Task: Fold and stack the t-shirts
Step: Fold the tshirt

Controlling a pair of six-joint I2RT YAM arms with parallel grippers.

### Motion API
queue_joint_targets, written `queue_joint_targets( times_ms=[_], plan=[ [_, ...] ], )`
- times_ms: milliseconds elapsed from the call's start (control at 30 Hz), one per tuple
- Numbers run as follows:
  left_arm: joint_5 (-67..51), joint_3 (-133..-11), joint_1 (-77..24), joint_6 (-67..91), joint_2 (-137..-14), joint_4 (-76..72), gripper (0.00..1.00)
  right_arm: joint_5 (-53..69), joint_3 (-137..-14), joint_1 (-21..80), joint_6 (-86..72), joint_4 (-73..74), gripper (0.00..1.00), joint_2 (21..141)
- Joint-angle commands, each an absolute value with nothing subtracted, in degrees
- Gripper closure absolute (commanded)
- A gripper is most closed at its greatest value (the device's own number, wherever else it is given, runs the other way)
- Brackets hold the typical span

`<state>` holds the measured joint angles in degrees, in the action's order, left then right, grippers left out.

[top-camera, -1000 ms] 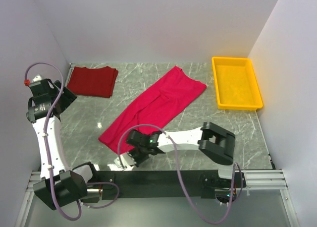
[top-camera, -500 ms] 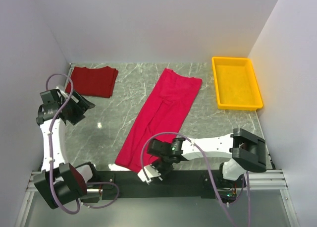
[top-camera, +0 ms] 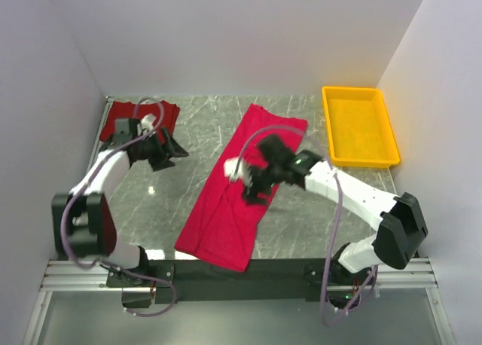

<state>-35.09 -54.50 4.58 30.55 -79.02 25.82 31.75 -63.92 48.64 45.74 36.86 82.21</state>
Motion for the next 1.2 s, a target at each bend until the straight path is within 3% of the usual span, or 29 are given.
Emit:
queue_joint_targets(
  times_ms=[0,233,467,700,1167],
  plan=[
    [-36.04,-63.35,0.45,28.3,-87.95,17.14,0.21,34.28,-67.76,39.05,42.2,39.56,0.28,80.07],
    [-35.77,-82.77,-7.46,26.54,-112.55,18.37,0.27,35.5,-67.94,15.78,22.08,30.15,0.3,78.49],
    [-32.09,-100.34,-12.21,29.17,-127.16,19.51,0.32,37.18,-68.99,3.01,12.57,29.35,0.31,77.78],
    [-25.5,-113.28,-15.47,31.73,-137.72,23.64,0.37,39.55,-65.93,0.35,7.92,28.3,0.32,75.5],
    [-24.61,-119.0,-18.19,33.22,-144.31,25.58,0.44,40.87,-64.42,0.26,5.27,25.93,0.32,74.88]
  ],
)
